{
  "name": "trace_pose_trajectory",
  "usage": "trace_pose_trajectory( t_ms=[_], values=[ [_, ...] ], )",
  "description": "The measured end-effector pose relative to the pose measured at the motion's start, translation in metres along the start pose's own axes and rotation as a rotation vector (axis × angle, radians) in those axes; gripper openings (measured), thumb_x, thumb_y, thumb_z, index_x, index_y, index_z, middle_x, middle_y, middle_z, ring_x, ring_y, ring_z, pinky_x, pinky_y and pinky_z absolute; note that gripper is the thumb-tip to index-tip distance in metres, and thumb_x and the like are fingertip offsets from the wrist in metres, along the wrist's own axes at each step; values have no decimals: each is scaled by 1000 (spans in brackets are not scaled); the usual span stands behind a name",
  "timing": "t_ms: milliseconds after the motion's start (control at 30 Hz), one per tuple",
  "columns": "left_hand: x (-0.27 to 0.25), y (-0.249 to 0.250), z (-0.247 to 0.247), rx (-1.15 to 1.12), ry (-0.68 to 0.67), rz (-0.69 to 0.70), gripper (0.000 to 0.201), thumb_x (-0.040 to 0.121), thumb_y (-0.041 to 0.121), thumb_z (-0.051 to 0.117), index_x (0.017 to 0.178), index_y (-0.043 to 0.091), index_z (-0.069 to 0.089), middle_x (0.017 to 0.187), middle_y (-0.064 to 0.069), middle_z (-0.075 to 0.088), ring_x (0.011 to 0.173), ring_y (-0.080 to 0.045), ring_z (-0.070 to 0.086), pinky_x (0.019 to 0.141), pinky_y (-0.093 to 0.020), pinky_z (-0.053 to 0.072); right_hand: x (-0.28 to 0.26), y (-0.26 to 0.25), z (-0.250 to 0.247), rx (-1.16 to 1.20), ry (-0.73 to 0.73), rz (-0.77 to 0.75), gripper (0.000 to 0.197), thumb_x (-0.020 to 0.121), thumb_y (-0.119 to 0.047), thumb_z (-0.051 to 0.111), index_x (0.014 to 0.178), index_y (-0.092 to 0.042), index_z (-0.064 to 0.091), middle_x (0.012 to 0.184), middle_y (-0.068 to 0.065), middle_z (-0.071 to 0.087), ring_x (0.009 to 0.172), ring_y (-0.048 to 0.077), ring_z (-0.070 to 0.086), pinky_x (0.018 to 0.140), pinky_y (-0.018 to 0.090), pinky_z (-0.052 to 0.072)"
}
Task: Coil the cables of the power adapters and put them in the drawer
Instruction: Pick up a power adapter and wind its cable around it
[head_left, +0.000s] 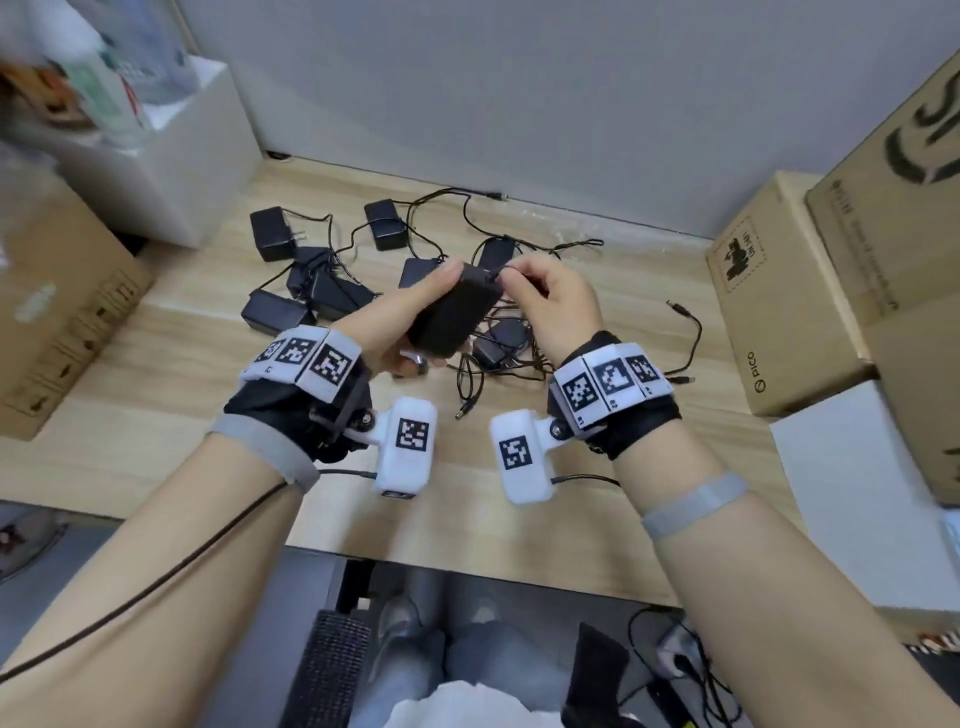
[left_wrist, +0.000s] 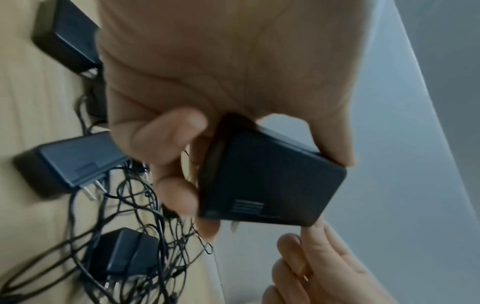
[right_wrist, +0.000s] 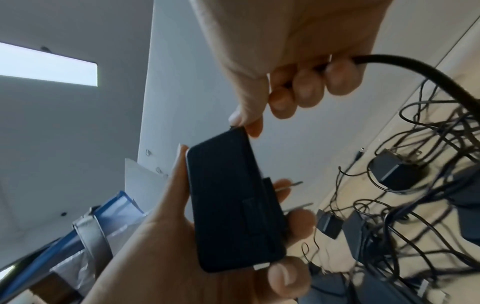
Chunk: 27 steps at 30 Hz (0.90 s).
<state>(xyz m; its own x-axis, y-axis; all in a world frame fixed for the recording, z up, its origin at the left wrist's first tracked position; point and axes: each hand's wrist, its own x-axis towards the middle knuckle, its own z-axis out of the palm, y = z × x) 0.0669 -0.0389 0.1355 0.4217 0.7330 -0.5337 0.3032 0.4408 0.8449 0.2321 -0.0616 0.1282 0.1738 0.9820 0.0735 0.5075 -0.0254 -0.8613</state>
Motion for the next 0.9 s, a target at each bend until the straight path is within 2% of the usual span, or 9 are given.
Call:
trace_pose_trajectory(
  t_ms=[100, 200, 300, 400, 533, 600, 700, 800, 900],
  values=[
    [-3, 7, 4, -58, -118, 110, 65, 64, 73, 51, 104, 23, 58, 83, -6, 72, 57, -10, 59, 46, -18, 34, 1, -8, -11, 20, 93, 12, 14, 91, -23, 54, 79, -24, 62, 71, -16, 58, 76, 8, 55, 69, 22, 41],
    [-6, 14, 11, -49, -125, 175, 37, 75, 39, 68, 101, 17, 54, 88, -8, 69, 47, -7, 55, 39, -14, 33, 1, -16, -17, 19, 146, 0, 17, 92, -22, 51, 80, -22, 63, 72, -13, 59, 75, 7, 55, 70, 25, 43],
    [-9, 20, 16, -162, -91, 242, 13, 83, 16, 61, 95, 13, 56, 89, -11, 61, 42, -8, 53, 36, -14, 33, 4, -23, -17, -5, 173, -47, 27, 95, -16, 43, 77, -20, 62, 59, -14, 46, 59, 1, 43, 61, 25, 33],
    [-9, 24, 16, -318, -84, 318, 10, 85, 14, 60, 92, 8, 57, 81, -7, 59, 41, -9, 50, 36, -14, 35, 6, -23, -15, 55, 183, -42, 28, 96, -11, 39, 105, -14, 66, 60, -18, 45, 58, -1, 41, 63, 21, 36],
    [-5, 29, 16, -399, -46, 412, 20, 84, 16, 62, 101, 7, 56, 81, -7, 62, 44, -11, 50, 37, -16, 36, -3, -16, 0, 5, 26, 6, 33, 95, -11, 39, 120, -15, 60, 92, -3, 63, 86, 15, 56, 91, 33, 46],
    [-2, 30, 16, -352, -3, 413, 17, 84, 14, 63, 99, 11, 54, 81, -7, 60, 44, -11, 50, 37, -17, 36, -8, -15, 4, -82, -88, 38, 31, 96, -14, 38, 117, -19, 60, 87, 3, 61, 84, 21, 53, 82, 33, 47],
    [2, 28, 13, -231, 80, 402, 26, 82, 13, 66, 101, 18, 49, 79, -4, 58, 43, -10, 47, 38, -18, 36, -12, -16, 0, -187, -171, 62, 25, 97, -14, 37, 98, -21, 61, 64, -7, 43, 72, 21, 46, 64, 28, 39],
    [4, 26, 11, -214, 104, 379, 32, 82, 13, 66, 106, 18, 46, 75, -2, 57, 41, -10, 42, 38, -19, 34, -13, -18, -5, -271, -212, 53, 29, 96, -13, 38, 71, -23, 49, 64, -1, 44, 68, 20, 44, 61, 29, 34],
    [6, 26, 11, -87, 140, 377, 36, 81, 14, 68, 109, 16, 46, 76, -2, 56, 42, -10, 42, 39, -18, 34, -12, -16, -5, -403, -282, 61, 22, 96, -17, 39, 82, -9, 54, 83, 10, 55, 83, 28, 53, 72, 33, 40]
  ],
)
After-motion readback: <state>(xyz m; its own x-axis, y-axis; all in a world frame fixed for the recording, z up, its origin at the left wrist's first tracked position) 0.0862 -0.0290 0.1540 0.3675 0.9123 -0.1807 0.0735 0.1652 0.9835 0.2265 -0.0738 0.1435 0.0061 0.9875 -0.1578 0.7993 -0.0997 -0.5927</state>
